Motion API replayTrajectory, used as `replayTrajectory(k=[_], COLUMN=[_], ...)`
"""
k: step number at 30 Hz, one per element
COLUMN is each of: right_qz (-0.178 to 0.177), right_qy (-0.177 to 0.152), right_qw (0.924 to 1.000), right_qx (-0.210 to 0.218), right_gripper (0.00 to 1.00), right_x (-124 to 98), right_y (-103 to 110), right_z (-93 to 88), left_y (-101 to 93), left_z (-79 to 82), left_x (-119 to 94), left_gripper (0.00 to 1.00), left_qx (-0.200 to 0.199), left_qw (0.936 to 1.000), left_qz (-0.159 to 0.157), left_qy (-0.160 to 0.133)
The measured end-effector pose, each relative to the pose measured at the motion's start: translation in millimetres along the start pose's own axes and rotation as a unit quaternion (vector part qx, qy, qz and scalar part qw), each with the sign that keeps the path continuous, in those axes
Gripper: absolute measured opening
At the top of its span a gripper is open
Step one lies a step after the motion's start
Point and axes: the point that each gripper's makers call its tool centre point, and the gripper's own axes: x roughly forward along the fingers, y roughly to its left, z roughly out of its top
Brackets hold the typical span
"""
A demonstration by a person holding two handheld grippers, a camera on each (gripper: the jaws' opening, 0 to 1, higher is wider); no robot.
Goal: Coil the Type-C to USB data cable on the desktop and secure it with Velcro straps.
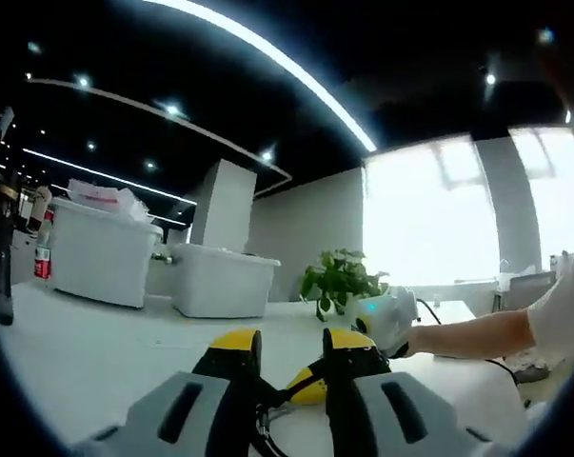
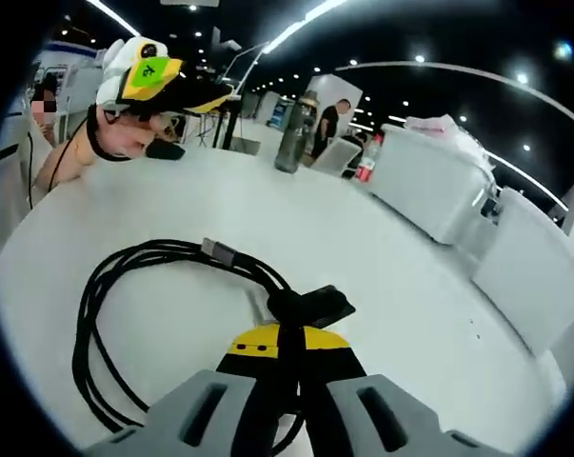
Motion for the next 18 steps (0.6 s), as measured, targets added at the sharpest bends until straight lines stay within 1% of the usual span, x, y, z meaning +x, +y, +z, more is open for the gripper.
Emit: replayTrajectory(k=[1, 2, 3, 5, 6, 7, 9, 13, 14, 16, 18], right_qz=[0.001, -0.001, -0.002, -0.002, -0.005, -0.008, -0.017, -0.026, -0.033, -0.056, -0.075], right_qy=[0.008, 0.005, 0.009, 0.015, 0.012, 0.01, 0.012, 0.003, -0.004, -0.033, -0.073], right_qw=[0.9999, 0.9999, 0.9999, 0.9998, 0.9998, 0.9998, 0.9997, 0.9994, 0.9991, 0.9959, 0.9917], right_qx=[-0.006, -0.014, -0.014, -0.016, -0.017, -0.014, 0.01, 0.021, 0.027, 0.062, 0.075], right_gripper=[0.05, 0.05, 0.05, 0.06, 0.06, 0.06, 0.08, 0.09, 0.09, 0.1, 0.1], right_x=[1, 0, -1, -2, -2, -3, -4, -9, -12, -22, -34], right_y=[1, 1, 0, 3, 3, 3, 2, 1, 0, -3, -4], right_z=[-2.5, 0.2, 1.5, -1.2, -2.0, -1.6, -3.0, -1.6, 0.0, 8.0, 22.1], left_y=[1.9, 2.6, 3.7, 5.2, 4.0, 2.2, -2.2, -9.3, -10.2, -11.4, -12.2], left_z=[-1.8, -3.1, -4.0, -4.3, -4.5, -5.4, -9.8, -12.0, -12.0, -12.7, -14.0], left_x=[0, 0, 0, 2, 2, 3, 3, 3, 3, 3, 2], left_gripper=[0.28, 0.28, 0.28, 0.28, 0.28, 0.28, 0.28, 0.29, 0.29, 0.3, 0.31], left_qx=[0.003, 0.005, 0.006, -0.004, -0.005, -0.004, 0.003, 0.011, 0.012, 0.012, 0.019], left_qw=[1.0, 1.0, 1.0, 1.0, 1.0, 1.0, 0.9998, 0.9995, 0.9995, 0.9994, 0.9992], left_qz=[0.001, 0.001, 0.002, 0.004, 0.003, 0.001, -0.006, -0.016, -0.018, -0.021, -0.022], left_qy=[0.003, 0.006, 0.006, 0.005, 0.005, 0.007, 0.018, 0.024, 0.024, 0.025, 0.029])
